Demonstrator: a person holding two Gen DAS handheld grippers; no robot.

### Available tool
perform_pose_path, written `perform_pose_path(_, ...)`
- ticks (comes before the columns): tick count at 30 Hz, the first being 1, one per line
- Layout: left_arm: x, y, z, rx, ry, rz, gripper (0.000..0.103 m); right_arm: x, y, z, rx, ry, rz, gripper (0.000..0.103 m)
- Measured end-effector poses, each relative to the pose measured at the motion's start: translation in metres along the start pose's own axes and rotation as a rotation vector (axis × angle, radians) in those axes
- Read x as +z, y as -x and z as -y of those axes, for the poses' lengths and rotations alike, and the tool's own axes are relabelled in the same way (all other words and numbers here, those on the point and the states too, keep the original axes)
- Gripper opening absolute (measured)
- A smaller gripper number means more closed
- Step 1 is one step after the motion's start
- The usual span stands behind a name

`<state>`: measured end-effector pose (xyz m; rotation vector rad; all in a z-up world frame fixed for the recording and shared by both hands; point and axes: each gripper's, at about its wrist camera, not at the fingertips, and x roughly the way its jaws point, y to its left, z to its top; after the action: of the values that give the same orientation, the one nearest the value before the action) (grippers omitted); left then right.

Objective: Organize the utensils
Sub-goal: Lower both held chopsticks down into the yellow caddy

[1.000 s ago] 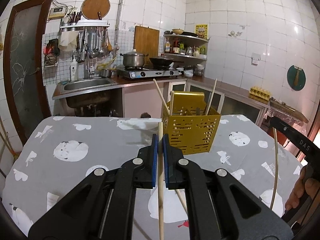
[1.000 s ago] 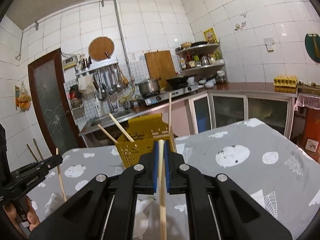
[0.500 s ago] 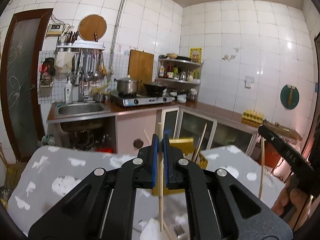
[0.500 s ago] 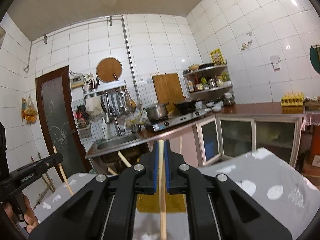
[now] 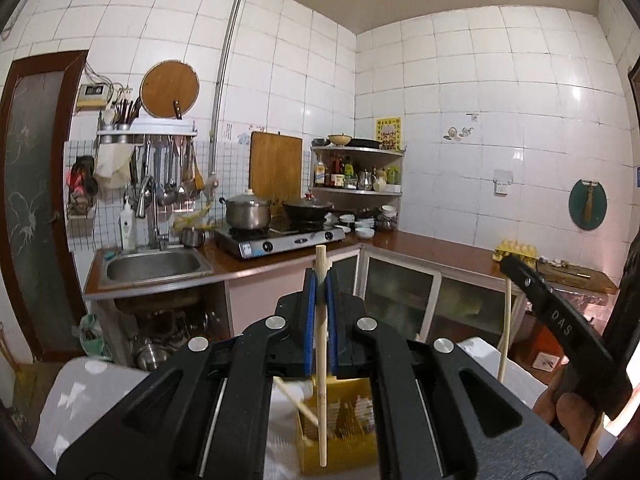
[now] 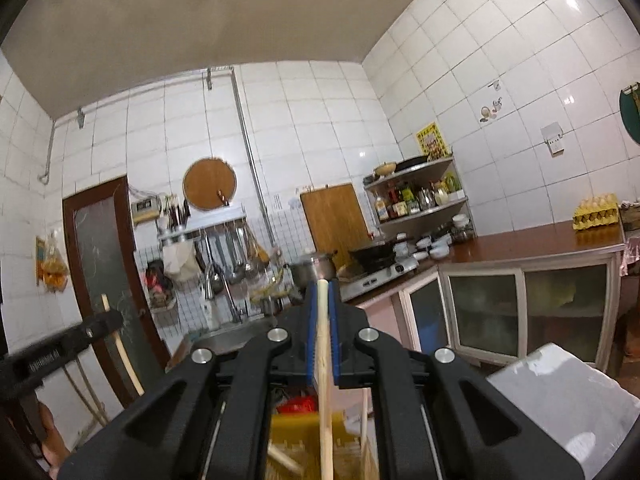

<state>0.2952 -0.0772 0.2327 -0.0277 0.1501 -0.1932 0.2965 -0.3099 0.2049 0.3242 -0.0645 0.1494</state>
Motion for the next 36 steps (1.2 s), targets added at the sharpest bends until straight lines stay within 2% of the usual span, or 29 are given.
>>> perform_pose_path(6,-0.001,-0.048,0.005,0.01,0.0,-0.001,0.004,0.002,-0.043,-0.006,0.031,0.002,0.057,0.006)
perform_pose_path(14,-0.065,-0.103,-0.006,0.037,0.018,-0.101,0.004,-0.049,-0.084,0.012,0.037,-0.026,0.025,0.006)
perform_pose_path(19,-0.088,-0.11,-0.009,0.046,0.01,-0.129,0.004,-0.073,-0.091,0.021,0.018,-0.012,-0.016,0.006)
perform_pose_path(22,-0.095,-0.11,-0.012,0.049,0.015,-0.142,0.004,-0.075,-0.089,0.023,0.009,-0.027,-0.017,0.006)
perform_pose_path(26,-0.088,-0.103,-0.014,0.055,0.009,-0.117,0.004,-0.052,-0.077,0.02,0.031,-0.066,0.065,0.006)
perform_pose_path(29,-0.081,-0.099,-0.014,0.049,0.008,-0.098,0.004,-0.041,-0.073,0.01,0.039,-0.034,0.121,0.006)
perform_pose_path(33,-0.086,-0.106,-0.013,0.046,0.002,-0.103,0.004,-0.051,-0.081,0.004,0.014,0.028,0.118,0.006)
perform_pose_path(36,-0.095,-0.113,-0.014,0.05,-0.006,-0.113,0.004,-0.058,-0.084,0.009,0.018,0.018,0.113,0.006)
